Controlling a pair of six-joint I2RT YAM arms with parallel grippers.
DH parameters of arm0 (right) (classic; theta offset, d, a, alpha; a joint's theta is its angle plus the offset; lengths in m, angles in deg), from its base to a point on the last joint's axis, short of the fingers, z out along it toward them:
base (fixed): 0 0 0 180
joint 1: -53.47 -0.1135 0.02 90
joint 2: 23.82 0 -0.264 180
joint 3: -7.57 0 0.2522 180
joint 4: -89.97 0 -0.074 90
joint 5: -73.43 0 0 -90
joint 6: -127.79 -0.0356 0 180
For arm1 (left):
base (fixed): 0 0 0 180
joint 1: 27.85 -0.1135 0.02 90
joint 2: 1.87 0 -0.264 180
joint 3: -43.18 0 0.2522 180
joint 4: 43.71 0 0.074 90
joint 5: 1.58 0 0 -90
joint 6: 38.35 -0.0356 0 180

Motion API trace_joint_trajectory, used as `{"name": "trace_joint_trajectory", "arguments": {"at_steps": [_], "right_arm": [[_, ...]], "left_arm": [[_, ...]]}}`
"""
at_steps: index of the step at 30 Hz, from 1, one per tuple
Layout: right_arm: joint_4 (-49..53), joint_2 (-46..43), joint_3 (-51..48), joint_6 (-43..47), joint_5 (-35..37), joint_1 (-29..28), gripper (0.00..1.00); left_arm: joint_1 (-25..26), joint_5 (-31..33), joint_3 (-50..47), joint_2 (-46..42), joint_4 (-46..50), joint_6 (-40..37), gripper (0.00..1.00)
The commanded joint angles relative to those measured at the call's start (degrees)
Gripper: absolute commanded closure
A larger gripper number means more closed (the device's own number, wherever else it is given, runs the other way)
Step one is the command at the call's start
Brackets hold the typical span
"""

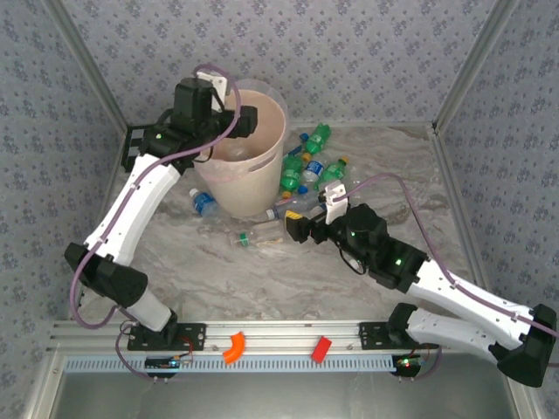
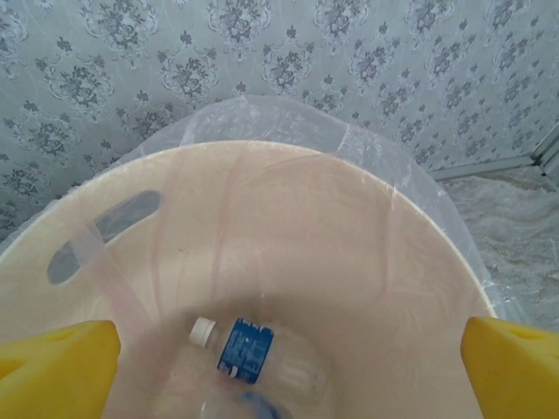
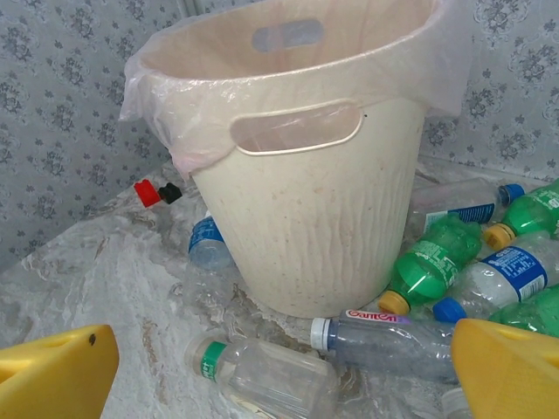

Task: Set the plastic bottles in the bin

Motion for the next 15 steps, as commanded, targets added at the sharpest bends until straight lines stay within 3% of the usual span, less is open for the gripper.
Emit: {"name": "trace_joint_trajectory", "arguments": {"at_steps": [1,9,15], "right_arm": [[-0.91,0.35,1.29,0.98,1.21,-0.44,0.01],[-2.28,2.07,1.77,2.44,0.53,-0.47,0.01],[-3.1,4.68,2.76,4.02,-0.46,-0.47,0.0]], "left_arm": [[-0.3,0.75,-2.93,-5.15,-1.9,2.35,0.0],[-1.34,2.03,-16.99,-16.67,-5.22,9.86,0.0],[-3.08,6.47,-27.38,-25.33,-2.75,14.83,0.02]]}}
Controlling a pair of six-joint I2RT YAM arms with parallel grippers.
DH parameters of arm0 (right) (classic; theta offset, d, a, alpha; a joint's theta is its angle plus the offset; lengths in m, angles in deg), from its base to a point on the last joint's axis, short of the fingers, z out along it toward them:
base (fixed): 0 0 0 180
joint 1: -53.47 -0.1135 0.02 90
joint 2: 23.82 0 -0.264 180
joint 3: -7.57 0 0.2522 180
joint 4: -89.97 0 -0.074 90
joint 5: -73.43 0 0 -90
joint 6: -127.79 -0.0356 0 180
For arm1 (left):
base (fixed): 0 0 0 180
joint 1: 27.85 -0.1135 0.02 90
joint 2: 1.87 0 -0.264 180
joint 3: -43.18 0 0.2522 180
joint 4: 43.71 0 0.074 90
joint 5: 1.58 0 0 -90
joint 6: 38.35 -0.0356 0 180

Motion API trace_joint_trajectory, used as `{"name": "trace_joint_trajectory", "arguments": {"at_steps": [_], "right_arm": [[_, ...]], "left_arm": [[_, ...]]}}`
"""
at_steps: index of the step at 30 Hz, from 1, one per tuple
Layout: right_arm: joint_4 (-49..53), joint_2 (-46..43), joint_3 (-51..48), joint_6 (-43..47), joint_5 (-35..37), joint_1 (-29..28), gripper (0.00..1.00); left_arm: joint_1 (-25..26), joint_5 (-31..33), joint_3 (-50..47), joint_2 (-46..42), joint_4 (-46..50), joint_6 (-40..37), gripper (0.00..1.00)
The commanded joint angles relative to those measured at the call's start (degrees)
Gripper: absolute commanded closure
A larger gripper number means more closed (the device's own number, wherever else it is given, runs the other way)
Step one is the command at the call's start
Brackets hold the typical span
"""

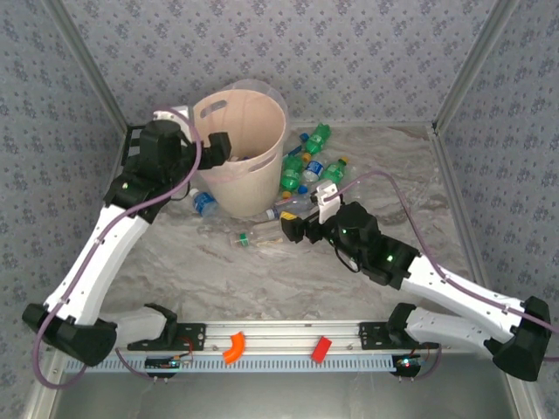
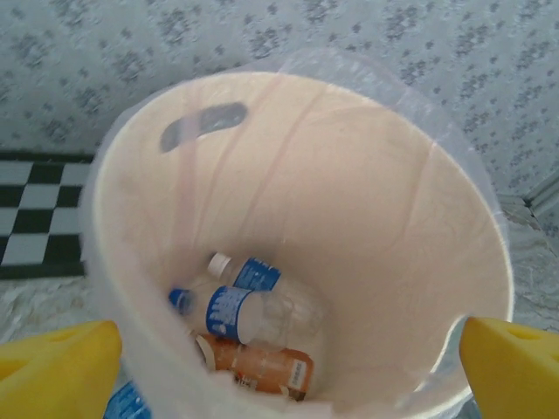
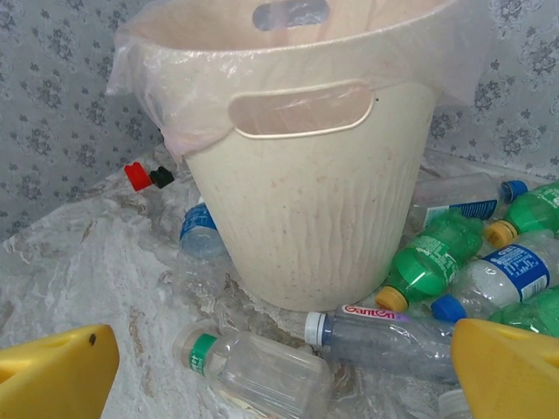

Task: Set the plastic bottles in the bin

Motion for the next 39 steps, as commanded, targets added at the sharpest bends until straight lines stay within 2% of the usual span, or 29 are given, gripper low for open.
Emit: {"name": "trace_joint_trajectory", "arguments": {"at_steps": [1,9,15,20,24,36,39], "right_arm": [[-1.94,0.99,2.51,1.98,-0.57,-0.35,0.01],[-2.82,2.31,2.46,2.98,-0.85,-0.27,0.01],[-2.7,3.21,2.96,3.25,-1.45,-0.36,0.01],[-2.26,2.94,2.91,3.08,-1.3,-0.38,0.0],[-1.73,2.72,2.87,2.73,-1.21,-0.38,0.01],[-0.58,2.39,2.92,2.2,-0.69,-0.71,0.01],[-0.41,2.24,2.91,2.2,-0.51,-0.81,0.0]], "left_arm": [[-1.47,3.35,-3.91,-4.18,1.53,4.22,0.02],[-8.97,1.68,-17.53,-12.58,6.21,11.45,0.03],[-18.9,-10.72,-27.44,-13.63,2.65,18.46,0.04],[-24.21,-19.91,-32.92,-9.94,-3.42,22.8,0.04],[-24.99,-24.2,-35.09,-5.72,-8.27,25.29,0.0],[-25.0,-30.53,-39.17,4.51,-20.51,32.94,0.0],[-25.02,-31.32,-39.33,7.0,-22.57,34.17,0.04]]}}
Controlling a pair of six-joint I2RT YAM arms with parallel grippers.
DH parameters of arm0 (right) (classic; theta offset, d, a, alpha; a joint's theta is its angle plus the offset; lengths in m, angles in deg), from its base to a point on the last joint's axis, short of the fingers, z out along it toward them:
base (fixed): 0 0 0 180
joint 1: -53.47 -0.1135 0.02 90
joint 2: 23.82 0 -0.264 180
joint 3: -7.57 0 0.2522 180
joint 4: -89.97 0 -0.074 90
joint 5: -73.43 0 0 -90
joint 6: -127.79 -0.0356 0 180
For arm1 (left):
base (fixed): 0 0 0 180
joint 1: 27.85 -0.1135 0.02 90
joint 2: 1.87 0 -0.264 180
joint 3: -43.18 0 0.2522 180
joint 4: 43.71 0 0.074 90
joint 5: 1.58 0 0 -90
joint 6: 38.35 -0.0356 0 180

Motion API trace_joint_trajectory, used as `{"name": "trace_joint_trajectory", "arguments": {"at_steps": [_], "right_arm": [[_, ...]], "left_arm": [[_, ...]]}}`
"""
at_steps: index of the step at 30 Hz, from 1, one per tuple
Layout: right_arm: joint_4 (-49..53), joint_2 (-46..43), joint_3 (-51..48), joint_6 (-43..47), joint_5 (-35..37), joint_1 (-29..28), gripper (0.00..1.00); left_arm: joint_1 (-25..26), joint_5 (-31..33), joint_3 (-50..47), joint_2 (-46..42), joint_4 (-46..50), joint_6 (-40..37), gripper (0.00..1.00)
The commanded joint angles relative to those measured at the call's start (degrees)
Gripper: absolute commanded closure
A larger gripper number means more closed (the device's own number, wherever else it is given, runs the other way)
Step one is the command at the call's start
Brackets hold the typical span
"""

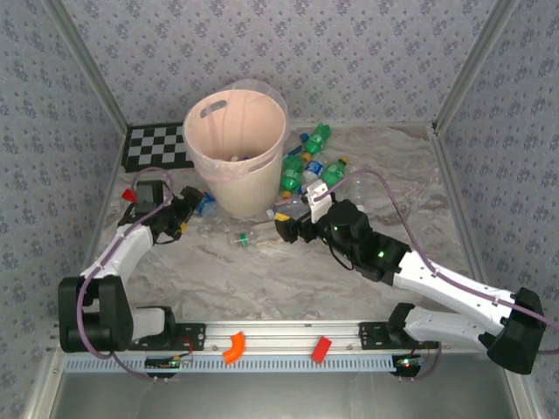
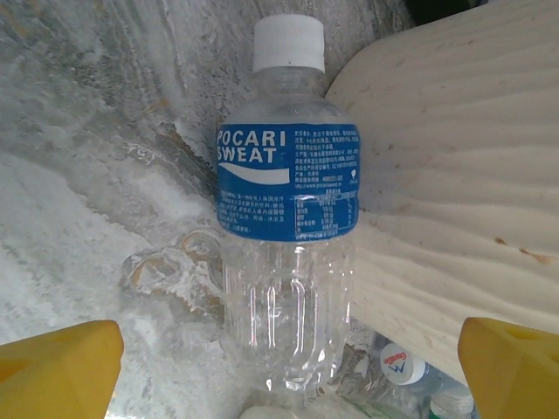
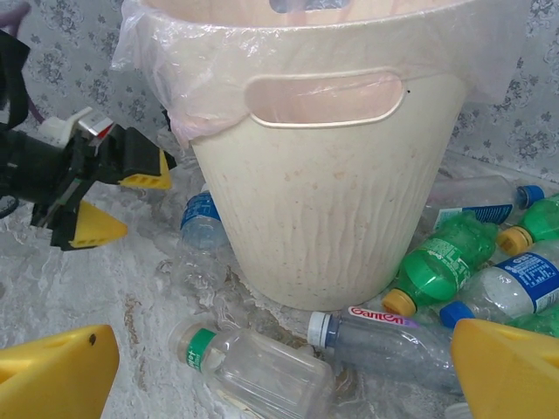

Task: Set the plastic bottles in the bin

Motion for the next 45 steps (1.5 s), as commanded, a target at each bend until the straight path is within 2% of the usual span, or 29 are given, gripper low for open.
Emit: {"name": "trace_joint_trajectory", "arguments": {"at_steps": [1,10,21,36,40,42,45], "right_arm": [[1.04,-1.06,2.13,0.01,0.65,-0.53,0.0],[1.04,-1.44,1.84,0.05,1.27,-0.84,0.0],[1.04,-0.84,2.18,-0.25,1.97,-0.98,0.0],[1.57,-1.02,1.99,-0.73,3.19,-0.94,0.01],[1.91,-1.1,2.08,-1.0,3.7,-0.93,0.01],[1.99,-1.15,2.04,-1.15,3.65,-0.91,0.01],[2.0,-1.19,2.08,-1.31,3.84,-0.97,0.01]], "left_arm": [[-0.36,-2.87,-0.51,2.25,-5.55,2.78,0.04],[-0.36,-6.18,-1.11,9.14,-12.35,4.78,0.12],[-0.11,-9.0,-0.99,15.76,-18.34,6.78,0.13],[0.62,-9.42,0.76,21.87,-20.05,7.33,0.15],[0.68,-9.1,1.14,21.1,-19.68,6.89,0.23],[0.66,-8.27,1.17,19.98,-18.67,6.52,0.24],[0.56,-6.85,1.08,17.41,-16.26,5.15,0.33]]}}
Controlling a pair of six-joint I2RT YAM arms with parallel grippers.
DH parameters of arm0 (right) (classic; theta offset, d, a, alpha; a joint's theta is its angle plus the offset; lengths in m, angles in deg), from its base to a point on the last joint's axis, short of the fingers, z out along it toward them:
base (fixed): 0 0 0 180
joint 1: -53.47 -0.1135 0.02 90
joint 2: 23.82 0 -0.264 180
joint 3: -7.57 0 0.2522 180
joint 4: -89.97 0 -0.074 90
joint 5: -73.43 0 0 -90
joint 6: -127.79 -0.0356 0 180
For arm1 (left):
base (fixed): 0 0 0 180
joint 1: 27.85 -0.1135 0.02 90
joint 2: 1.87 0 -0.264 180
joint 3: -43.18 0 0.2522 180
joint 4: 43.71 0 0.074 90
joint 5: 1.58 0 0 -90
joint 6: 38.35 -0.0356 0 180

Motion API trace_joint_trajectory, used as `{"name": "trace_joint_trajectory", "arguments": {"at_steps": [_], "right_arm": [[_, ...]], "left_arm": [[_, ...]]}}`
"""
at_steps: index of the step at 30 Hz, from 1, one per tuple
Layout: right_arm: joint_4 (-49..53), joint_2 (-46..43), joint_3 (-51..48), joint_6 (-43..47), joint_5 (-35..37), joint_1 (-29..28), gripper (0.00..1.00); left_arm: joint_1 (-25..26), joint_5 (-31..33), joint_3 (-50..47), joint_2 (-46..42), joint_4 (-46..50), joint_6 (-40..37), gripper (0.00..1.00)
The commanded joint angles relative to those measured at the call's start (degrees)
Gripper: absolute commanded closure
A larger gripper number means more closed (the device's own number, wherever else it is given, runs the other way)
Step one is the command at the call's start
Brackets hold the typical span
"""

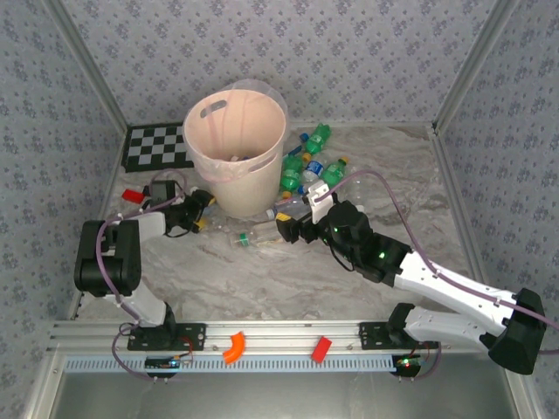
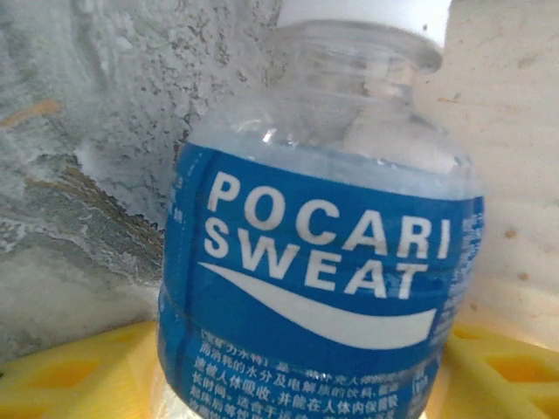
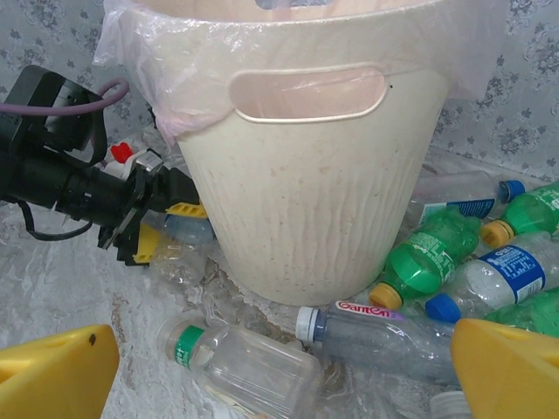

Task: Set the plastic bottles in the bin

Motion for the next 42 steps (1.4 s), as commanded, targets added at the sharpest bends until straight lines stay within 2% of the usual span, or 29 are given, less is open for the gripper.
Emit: {"name": "trace_joint_trajectory", "arguments": {"at_steps": [1,4,12,22,28,36,42], "right_arm": [[0.67,-0.66,2.07,-1.0,1.3,-0.35,0.01],[0.67,-0.69,2.16,-1.17,1.48,-0.38,0.01],[0.8,-0.75,2.6,-1.62,1.3,-0.41,0.0],[0.0,-0.91,2.61,-1.97,1.05,-0.78,0.0],[0.24,-0.69,3.13,-1.97,1.04,-1.3,0.01],[-0.8,-1.24,2.24,-1.97,1.48,-1.94,0.01],[0.11,-2.27,2.3,-1.88,1.95,-2.23,0.01]], "left_arm": [[-0.09,2.14,0.93,-3.65,3.56,-1.86,0.33],[-0.83,2.82,0.9,-6.33,5.73,-2.84,0.37],[-3.04,4.43,2.19,-15.17,13.15,-5.21,0.36],[-3.5,10.9,12.87,-28.78,29.11,-12.21,0.35],[-3.44,12.59,18.69,-34.1,32.57,-14.49,0.35],[-3.14,7.88,28.0,-33.77,31.5,-11.67,0.35],[0.64,9.21,35.62,-30.25,31.14,-12.68,0.35]]}}
